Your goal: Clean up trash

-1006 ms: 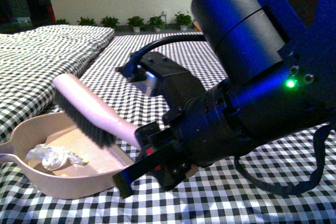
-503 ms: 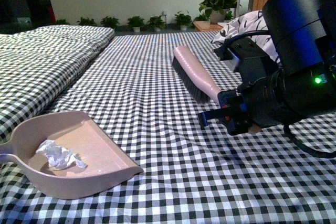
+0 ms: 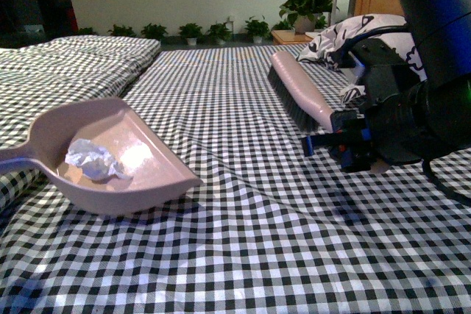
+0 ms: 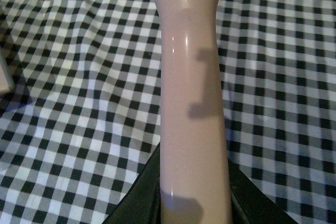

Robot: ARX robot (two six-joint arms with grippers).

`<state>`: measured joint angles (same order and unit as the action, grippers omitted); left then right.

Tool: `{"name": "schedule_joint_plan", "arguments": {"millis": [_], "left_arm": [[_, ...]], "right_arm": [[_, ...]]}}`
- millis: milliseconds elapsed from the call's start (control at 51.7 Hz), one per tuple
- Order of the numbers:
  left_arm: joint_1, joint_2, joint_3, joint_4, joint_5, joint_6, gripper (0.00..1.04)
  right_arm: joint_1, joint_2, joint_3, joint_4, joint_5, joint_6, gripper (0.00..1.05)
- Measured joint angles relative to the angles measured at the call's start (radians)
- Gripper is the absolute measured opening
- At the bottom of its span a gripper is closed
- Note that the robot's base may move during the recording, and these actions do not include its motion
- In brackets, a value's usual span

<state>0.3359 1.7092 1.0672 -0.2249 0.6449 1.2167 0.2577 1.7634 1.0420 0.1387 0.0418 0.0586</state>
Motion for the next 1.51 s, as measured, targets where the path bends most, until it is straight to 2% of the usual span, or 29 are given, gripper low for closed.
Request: {"name": "schedule_joint_plan", "arguments": {"millis": [194,271,406,581,890,1510], "left_arm": [[-0.027,-0.022,0.069,0.164,-0.097,-0.230,0.26],[-0.039,-0.042,0.115,0.220,-0.208,-0.420,0.26],[-0.045,-0.114,0.148,0.220,-0.328,-0.745,0.26],[-0.069,-0.265,0.121,0.174,-0.349,-0.997,0.26],[-0.092,-0.530,0.014,0.081,-0.285,-1.078,0.26],[0.031,-0.844,-0.094,-0.071,-0.112,-1.107,0.26]], "right_arm": [[-0.079,-0.048,0.000,-0.007,0.112,0.052,0.19],[-0.127,-0.086,-0.004,0.008,0.160,0.059,0.19],[-0.180,-0.222,-0.053,0.080,0.126,0.055,0.19],[-0.205,-0.419,-0.109,0.073,0.058,0.015,0.19],[-0.251,-0.684,-0.166,-0.033,0.002,0.006,0.19],[-0.258,-0.995,-0.176,-0.171,0.003,0.056,0.19]]}}
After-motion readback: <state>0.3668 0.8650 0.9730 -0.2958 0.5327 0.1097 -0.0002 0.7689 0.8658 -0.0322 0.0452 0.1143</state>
